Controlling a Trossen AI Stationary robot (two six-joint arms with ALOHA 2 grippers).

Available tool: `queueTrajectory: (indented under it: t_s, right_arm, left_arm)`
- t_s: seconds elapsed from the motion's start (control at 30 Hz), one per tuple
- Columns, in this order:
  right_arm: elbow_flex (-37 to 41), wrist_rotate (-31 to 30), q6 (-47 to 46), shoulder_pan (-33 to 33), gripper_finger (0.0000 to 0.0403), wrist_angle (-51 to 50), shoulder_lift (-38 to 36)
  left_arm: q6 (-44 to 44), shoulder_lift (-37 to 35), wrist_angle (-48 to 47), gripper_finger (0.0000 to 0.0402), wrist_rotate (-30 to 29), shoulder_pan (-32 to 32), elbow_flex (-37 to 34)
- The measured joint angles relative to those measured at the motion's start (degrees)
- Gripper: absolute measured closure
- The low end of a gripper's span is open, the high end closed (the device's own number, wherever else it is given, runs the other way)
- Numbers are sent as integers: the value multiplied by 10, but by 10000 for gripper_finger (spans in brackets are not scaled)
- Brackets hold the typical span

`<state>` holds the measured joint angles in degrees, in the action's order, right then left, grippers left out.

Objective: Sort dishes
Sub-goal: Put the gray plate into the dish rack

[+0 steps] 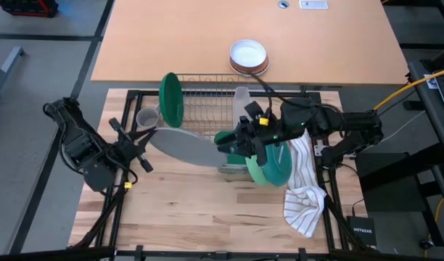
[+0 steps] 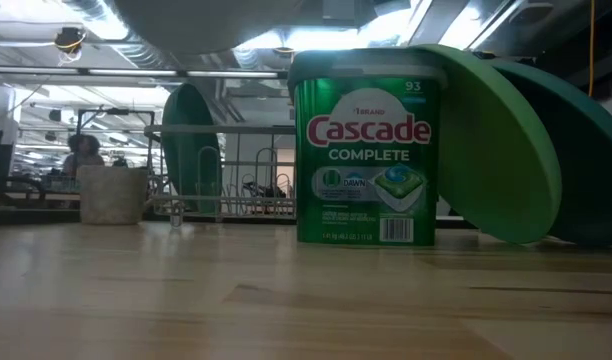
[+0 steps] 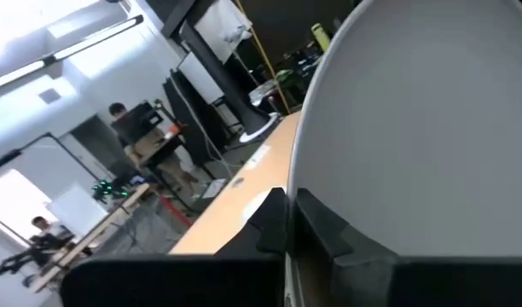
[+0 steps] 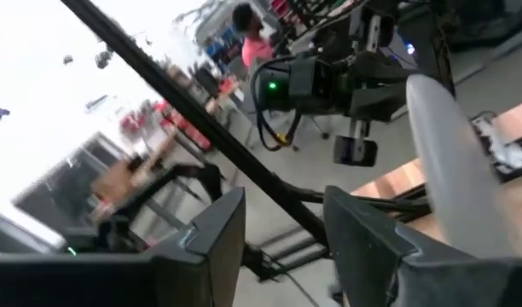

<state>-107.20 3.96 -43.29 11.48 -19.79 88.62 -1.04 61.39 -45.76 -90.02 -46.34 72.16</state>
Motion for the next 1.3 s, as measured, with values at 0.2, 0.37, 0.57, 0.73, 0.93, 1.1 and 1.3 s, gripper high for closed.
queueTrajectory:
  t_s: [0.2,0.37,0.57,0.73,0.93,1.1,1.3]
  right_arm:
    - [0,-10,-96,-30,240,-2,-16]
    - [0,18,-226,-75,240,-23,-20]
    - [0,140,-358,-131,240,-36,-20]
    - [0,240,-421,-163,240,-69,-20]
    - [0,251,-461,-185,240,-194,-19]
    - [0,191,-470,-201,240,-290,-19]
    - [0,95,-469,-217,240,-306,-19]
  left_arm:
    - [193,0,133,401,0,31,0]
    - [342,-1,221,401,0,61,0]
    - [484,-1,297,401,-1,96,0]
    - [552,-2,318,401,-1,127,0]
    - [567,-5,314,401,1,160,0]
    - [582,-5,314,401,19,184,0]
    - [587,-5,314,401,33,203,0]
